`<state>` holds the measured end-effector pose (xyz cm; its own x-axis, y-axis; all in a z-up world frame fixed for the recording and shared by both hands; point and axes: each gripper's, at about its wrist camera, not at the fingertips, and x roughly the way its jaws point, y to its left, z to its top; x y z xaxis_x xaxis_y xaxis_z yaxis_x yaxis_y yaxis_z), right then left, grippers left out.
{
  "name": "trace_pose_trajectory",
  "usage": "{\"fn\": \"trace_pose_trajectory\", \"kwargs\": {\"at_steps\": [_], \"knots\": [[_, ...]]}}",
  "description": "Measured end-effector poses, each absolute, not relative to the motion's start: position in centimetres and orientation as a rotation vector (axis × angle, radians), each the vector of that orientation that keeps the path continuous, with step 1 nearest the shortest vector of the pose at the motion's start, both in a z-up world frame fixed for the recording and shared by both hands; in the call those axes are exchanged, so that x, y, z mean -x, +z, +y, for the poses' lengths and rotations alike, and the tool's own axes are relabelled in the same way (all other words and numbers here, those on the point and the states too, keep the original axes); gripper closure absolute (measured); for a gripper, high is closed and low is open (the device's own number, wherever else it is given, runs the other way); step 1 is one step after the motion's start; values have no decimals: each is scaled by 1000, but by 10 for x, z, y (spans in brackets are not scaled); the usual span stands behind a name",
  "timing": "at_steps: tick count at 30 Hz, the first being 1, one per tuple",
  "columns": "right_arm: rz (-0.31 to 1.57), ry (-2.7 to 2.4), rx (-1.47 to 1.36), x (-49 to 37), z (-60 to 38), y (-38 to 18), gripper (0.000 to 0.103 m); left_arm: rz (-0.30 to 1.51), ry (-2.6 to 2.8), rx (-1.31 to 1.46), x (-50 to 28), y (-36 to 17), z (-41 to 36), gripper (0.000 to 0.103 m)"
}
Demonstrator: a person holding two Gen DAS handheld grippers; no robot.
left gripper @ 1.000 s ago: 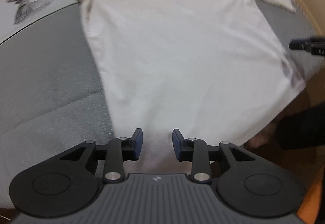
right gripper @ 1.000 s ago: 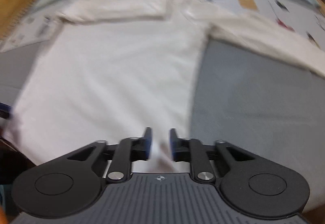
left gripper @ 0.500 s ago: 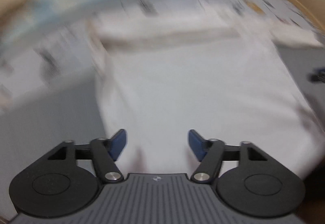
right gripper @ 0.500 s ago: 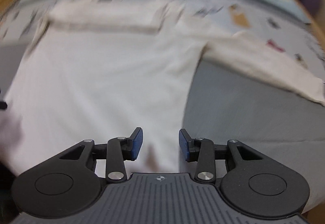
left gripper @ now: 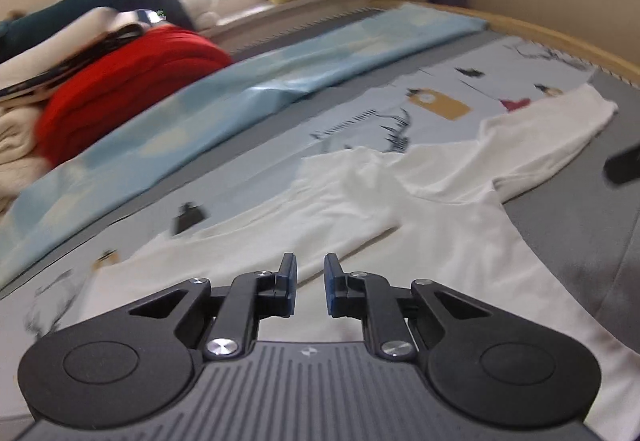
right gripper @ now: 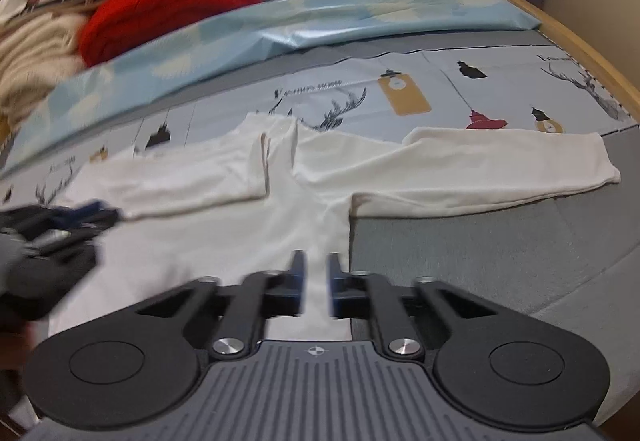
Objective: Fold small clothes
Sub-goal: 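Release the hem with both tools, then grasp the shirt body with the left tool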
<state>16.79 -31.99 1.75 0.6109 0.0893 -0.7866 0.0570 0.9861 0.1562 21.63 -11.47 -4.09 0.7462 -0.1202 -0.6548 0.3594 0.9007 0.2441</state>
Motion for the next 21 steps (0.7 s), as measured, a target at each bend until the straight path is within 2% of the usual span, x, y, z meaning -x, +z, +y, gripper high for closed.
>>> {"fn": "trace_pose_trajectory", "kwargs": {"at_steps": [3,7,8,11,12,13,14,15,16,21], "knots": [[895,-18,-170,-170,-328,20,98,680,-280,-390,-235,-66,-135,82],[902,-53,-195,-175,-339,18,97,720,-310,-357,-261,-89,-153,46],[904,-56,-196,-177,-341,17,97,725,-314,-359,-267,-95,-158,41],[918,-59,-187,-182,-342,12,97,768,-333,-375,-282,-114,-170,41],[923,-61,-181,-183,-341,10,97,781,-333,-386,-285,-119,-171,43],[931,-63,-172,-184,-339,7,97,789,-329,-401,-289,-125,-173,58],[940,-64,-165,-186,-338,4,97,799,-327,-412,-293,-129,-173,78],[952,-67,-159,-188,-337,2,97,804,-329,-403,-297,-130,-171,87],[960,-67,-157,-190,-335,-1,97,806,-327,-383,-300,-128,-166,100],[975,-58,-124,-200,-319,-5,97,760,-273,-318,-306,-98,-121,103]]}}
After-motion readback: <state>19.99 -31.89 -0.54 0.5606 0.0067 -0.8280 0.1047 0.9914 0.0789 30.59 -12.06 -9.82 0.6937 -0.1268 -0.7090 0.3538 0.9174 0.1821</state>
